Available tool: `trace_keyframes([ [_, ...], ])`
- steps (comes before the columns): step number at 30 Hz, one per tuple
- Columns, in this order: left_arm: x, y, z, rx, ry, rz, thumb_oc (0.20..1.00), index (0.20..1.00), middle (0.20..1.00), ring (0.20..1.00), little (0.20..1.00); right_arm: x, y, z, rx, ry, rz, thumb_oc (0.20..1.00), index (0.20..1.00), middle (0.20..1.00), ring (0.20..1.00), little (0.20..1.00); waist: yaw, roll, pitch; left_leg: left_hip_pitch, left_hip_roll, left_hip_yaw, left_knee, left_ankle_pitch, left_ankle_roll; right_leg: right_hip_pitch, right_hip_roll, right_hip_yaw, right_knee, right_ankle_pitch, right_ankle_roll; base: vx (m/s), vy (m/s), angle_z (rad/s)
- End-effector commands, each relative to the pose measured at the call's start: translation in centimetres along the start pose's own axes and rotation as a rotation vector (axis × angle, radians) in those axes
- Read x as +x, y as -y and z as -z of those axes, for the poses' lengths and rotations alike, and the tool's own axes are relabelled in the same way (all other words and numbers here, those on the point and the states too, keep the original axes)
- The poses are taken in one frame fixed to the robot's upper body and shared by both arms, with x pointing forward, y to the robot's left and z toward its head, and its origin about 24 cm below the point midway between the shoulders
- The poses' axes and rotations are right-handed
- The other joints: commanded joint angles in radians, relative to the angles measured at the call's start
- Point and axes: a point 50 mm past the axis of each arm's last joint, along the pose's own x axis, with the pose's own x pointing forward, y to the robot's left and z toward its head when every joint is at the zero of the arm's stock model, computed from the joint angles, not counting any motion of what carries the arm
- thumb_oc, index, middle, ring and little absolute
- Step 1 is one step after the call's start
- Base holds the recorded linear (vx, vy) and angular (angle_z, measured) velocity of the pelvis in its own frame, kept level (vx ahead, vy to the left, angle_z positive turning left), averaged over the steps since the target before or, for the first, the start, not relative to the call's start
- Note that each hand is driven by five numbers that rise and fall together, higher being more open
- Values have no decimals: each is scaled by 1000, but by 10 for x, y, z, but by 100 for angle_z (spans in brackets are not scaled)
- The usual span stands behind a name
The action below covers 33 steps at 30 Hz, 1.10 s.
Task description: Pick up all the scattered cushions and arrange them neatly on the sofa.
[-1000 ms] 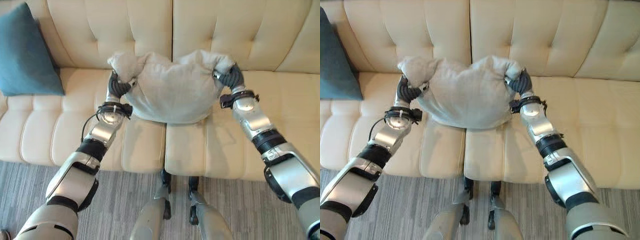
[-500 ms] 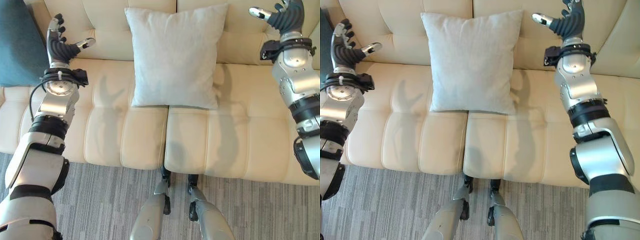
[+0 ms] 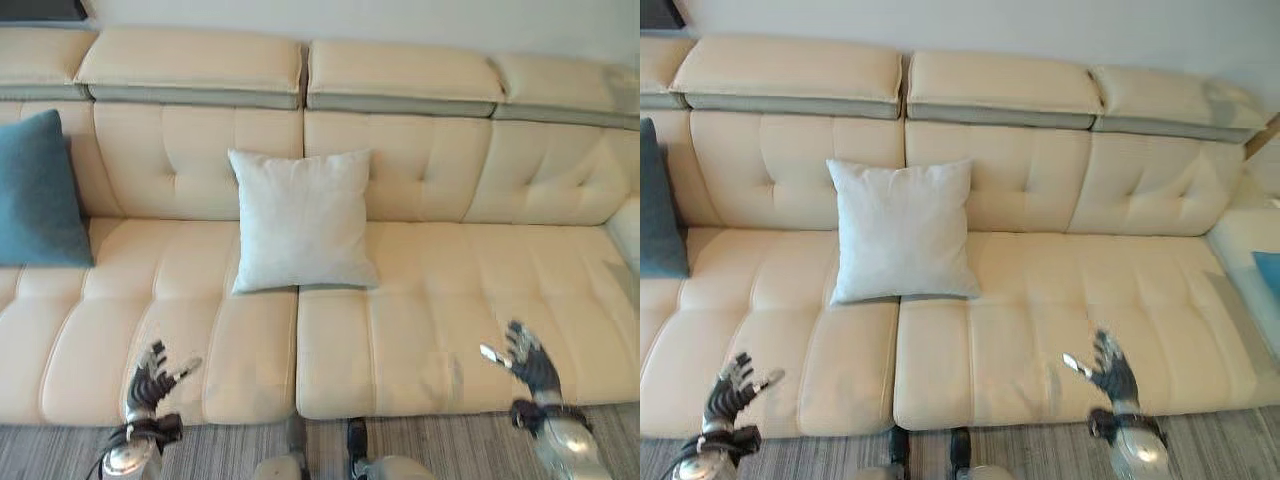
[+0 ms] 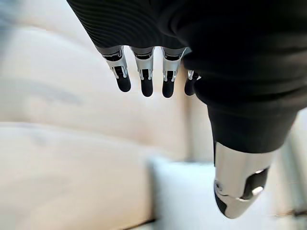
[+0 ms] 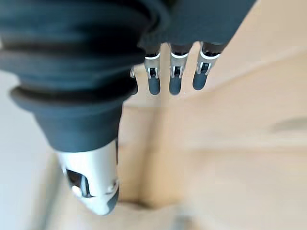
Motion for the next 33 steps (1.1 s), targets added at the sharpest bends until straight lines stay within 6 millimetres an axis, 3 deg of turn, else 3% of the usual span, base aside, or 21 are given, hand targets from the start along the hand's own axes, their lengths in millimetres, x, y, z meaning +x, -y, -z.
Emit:
trace_keyframes([
  [1,7,10,-8,102,44,94,1000,1000,1000,1000,1000,19,-8,-22,-95,90,-78,1000,1000,1000,1000,1000,-2,8,-62,72,20,5,7,-97,-39,-43,-130,1,28,29,157,-121,88,-16],
  [4,3,12,9,140,-21,117,1000,1000,1000,1000,1000,19,-15,-5,-136,20,-98,1000,1000,1000,1000,1000,-7,6,-40,67,12,18,6,-92,-28,-83,-131,35,42,72,181,-221,85,-33],
  [5,6,10,5,168,-10,111,1000,1000,1000,1000,1000,22,-19,-6,-152,24,-103,1000,1000,1000,1000,1000,-11,4,-23,59,13,28,7,-83,-25,-119,-130,50,68,106,199,-441,51,-55],
  [7,10,10,0,191,6,109,1000,1000,1000,1000,1000,26,-25,-7,-157,24,-119,1000,1000,1000,1000,1000,-5,9,6,37,31,39,11,-64,-23,-147,-118,46,139,71,191,-352,19,-59],
  [8,13,10,-5,201,22,106,1000,1000,1000,1000,1000,26,-28,-5,-149,15,-124,1000,1000,1000,1000,1000,3,14,17,21,41,42,15,-49,-21,-138,-112,32,196,25,179,-228,15,-43],
  [10,16,11,-11,214,45,114,1000,1000,1000,1000,1000,25,-30,1,-145,-4,-126,1000,1000,1000,1000,1000,15,30,17,-9,57,40,18,-26,-17,-113,-98,20,341,-57,151,-313,7,-12],
  [12,19,12,-12,233,46,108,1000,1000,1000,1000,1000,22,-30,11,-152,-42,-116,1000,1000,1000,1000,1000,28,28,-1,-42,59,29,17,-5,-21,-62,-65,34,461,-98,139,-266,-89,15],
  [13,19,12,-12,233,46,108,1000,1000,1000,1000,1000,22,-30,10,-152,-42,-116,1000,1000,1000,1000,1000,30,30,-2,-44,61,29,16,-3,-22,-64,-62,34,458,-95,138,-170,-130,15],
  [16,20,21,-11,232,47,119,1000,1000,1000,1000,1000,23,-31,13,-151,-57,-106,1000,1000,1000,1000,1000,57,4,-22,-107,59,27,24,40,-48,53,-37,9,259,-199,90,-117,-138,8],
  [17,20,21,-11,232,47,119,1000,1000,1000,1000,1000,23,-31,13,-151,-57,-106,1000,1000,1000,1000,1000,57,4,-22,-107,59,27,24,40,-48,53,-37,9,259,-199,90,-277,-192,11],
  [19,22,33,-15,221,65,124,1000,1000,1000,1000,1000,27,-23,5,-188,-34,-79,1000,1000,1000,1000,1000,55,22,2,-190,84,22,31,115,-99,52,10,24,123,-191,53,-445,-211,6],
  [21,23,37,-16,213,69,134,1000,1000,1000,1000,1000,28,-21,4,-201,-36,-75,1000,1000,1000,1000,1000,50,28,13,-203,82,10,45,111,-106,38,10,16,127,-185,50,-266,-57,35],
  [24,22,47,-18,217,80,175,1000,1000,1000,1000,1000,28,-16,1,-233,-30,-70,1000,1000,1000,1000,1000,23,18,27,-197,50,-23,142,18,-86,-4,-25,-12,119,-139,58,-300,8,19],
  [25,20,48,-17,221,82,190,1000,1000,1000,1000,1000,25,-15,4,-254,-40,-78,1000,1000,1000,1000,1000,13,3,25,-166,31,-55,211,-57,-77,-17,-48,-8,116,-115,62,-245,20,21],
  [26,20,48,-17,221,83,190,1000,1000,1000,1000,1000,25,-15,4,-254,-40,-78,1000,1000,1000,1000,1000,13,3,23,-169,32,-56,211,-55,-77,-20,-47,-9,115,-113,62,-209,28,21],
  [28,18,50,-14,197,73,193,1000,1000,1000,1000,1000,24,-17,5,-259,-43,-94,1000,1000,1000,1000,1000,5,-2,19,-103,10,-116,226,-119,-78,-36,-52,8,112,-94,62,-82,58,10],
  [33,17,57,-11,220,57,224,1000,1000,1000,1000,1000,20,-21,14,-243,-74,-97,1000,1000,1000,1000,1000,-20,11,-24,-34,-5,-151,113,-104,-54,-37,-35,36,98,-85,68,14,87,-16],
])
